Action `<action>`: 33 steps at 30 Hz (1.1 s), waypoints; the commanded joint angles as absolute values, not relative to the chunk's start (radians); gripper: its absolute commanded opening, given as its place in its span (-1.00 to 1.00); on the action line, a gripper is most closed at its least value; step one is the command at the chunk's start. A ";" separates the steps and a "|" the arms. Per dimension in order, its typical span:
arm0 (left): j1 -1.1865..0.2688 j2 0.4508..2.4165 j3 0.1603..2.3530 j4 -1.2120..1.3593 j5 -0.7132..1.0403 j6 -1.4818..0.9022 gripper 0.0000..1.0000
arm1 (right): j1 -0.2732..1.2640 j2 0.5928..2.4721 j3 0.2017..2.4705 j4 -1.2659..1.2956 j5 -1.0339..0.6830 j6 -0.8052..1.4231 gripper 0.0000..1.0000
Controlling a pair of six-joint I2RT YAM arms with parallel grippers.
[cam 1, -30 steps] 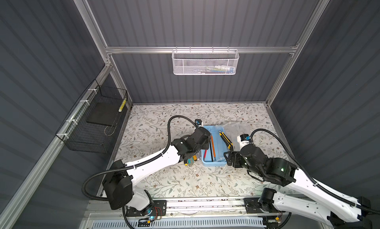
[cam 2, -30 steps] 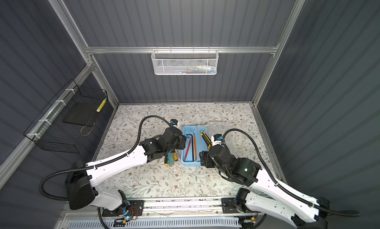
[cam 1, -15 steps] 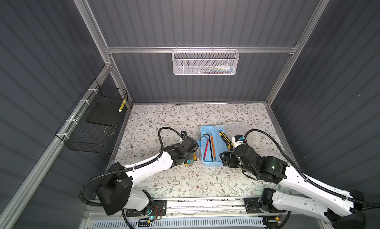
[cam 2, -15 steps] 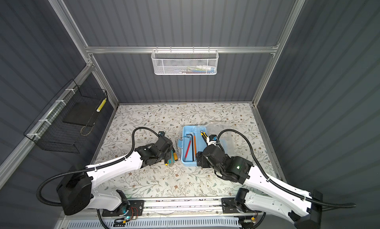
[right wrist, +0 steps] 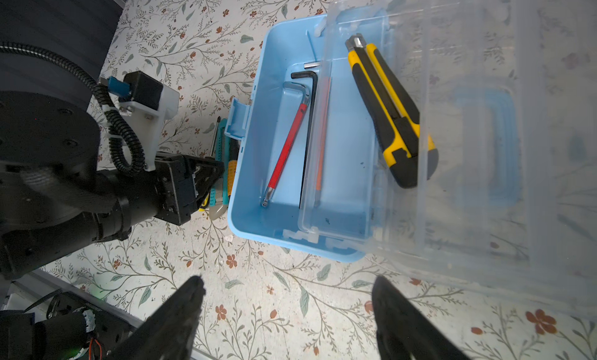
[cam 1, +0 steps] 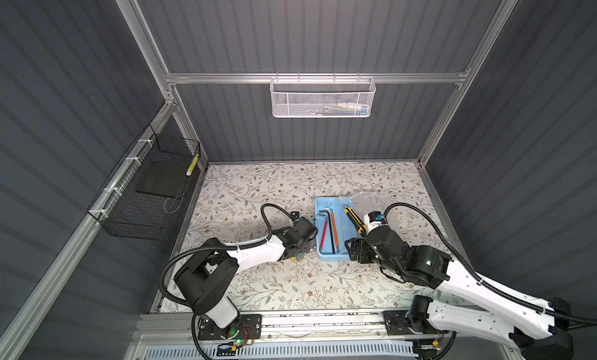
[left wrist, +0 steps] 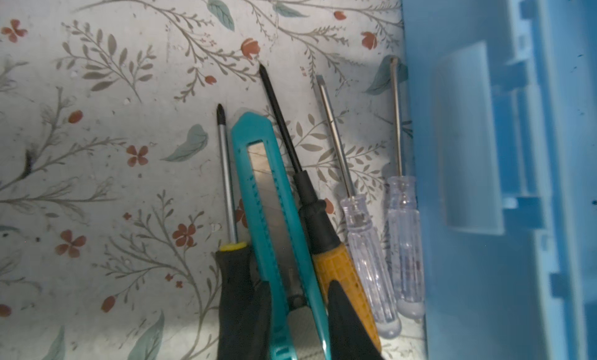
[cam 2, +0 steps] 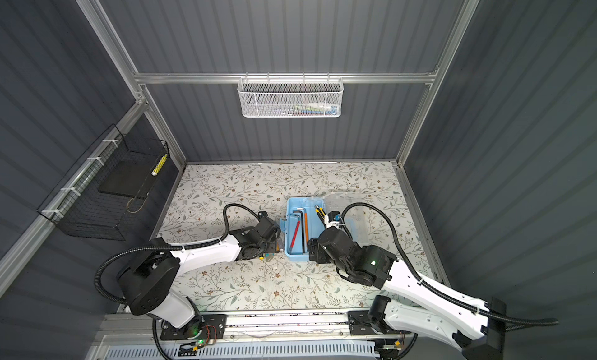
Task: Pack the tool kit
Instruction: 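Move the left gripper back down over the teal utility knife, then close the left gripper on the teal utility knife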
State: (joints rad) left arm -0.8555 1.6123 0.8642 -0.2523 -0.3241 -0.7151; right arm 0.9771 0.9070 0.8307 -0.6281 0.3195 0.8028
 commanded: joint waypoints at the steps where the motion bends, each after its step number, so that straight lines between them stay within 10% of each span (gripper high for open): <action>1: -0.849 1.630 0.864 -0.258 -0.327 -0.746 -0.35 | 0.979 0.902 0.815 -0.633 0.348 0.792 0.63; 33: -0.834 1.760 0.895 -0.280 -0.373 -0.737 -0.27 | 0.946 0.897 0.775 -0.603 0.336 0.787 0.65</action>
State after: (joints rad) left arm -0.8436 1.7164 0.8932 -0.2157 -0.3702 -0.7410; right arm 0.9504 0.9039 0.7853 -0.6060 0.3283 0.8001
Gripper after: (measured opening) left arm 0.365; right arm 0.825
